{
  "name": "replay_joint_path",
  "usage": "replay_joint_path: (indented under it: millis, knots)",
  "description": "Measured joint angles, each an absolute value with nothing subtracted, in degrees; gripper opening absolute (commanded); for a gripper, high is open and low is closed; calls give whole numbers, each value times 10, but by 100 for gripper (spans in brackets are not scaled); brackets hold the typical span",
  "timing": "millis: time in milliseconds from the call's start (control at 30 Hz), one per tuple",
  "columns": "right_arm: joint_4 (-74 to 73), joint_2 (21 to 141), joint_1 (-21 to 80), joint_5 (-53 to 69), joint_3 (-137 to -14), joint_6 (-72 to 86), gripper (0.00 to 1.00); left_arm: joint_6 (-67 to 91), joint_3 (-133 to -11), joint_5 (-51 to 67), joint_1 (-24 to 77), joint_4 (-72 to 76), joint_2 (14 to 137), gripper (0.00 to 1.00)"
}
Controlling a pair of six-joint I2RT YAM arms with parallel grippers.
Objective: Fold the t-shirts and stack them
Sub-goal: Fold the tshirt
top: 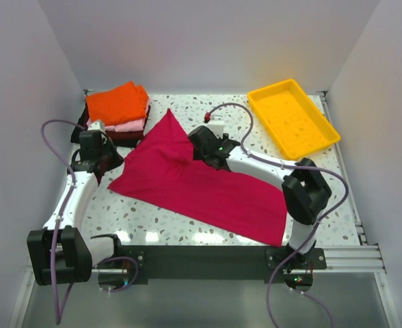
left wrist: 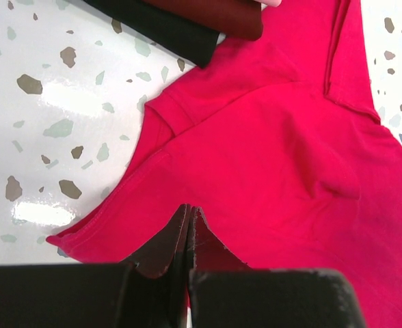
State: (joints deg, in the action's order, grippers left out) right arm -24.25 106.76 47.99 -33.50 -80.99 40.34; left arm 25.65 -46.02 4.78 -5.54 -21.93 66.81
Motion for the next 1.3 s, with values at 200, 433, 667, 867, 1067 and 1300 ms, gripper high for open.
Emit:
replay_joint_path:
  millis: [200, 433, 667, 867, 1067, 1300]
  knots:
    - [-262, 962, 476, -340, -727, 390, 77, 255, -460, -5, 15, -221, 655, 0]
    - [-267, 858, 428, -309, -566, 394, 84, 286, -460, -48, 116, -219, 660, 0]
    - [-261, 787, 361, -242, -455, 408, 91, 324, -470, -74, 192, -177, 775, 0]
    - [-251, 755, 308, -183, -387, 427, 93, 334, -469, -78, 215, -124, 859, 0]
    - [-232, 748, 262, -148, -351, 431, 94, 339, -422, -79, 224, -73, 883, 0]
    - [-171, 750, 212, -115, -340, 431, 94, 354, -368, -96, 240, -1, 863, 0]
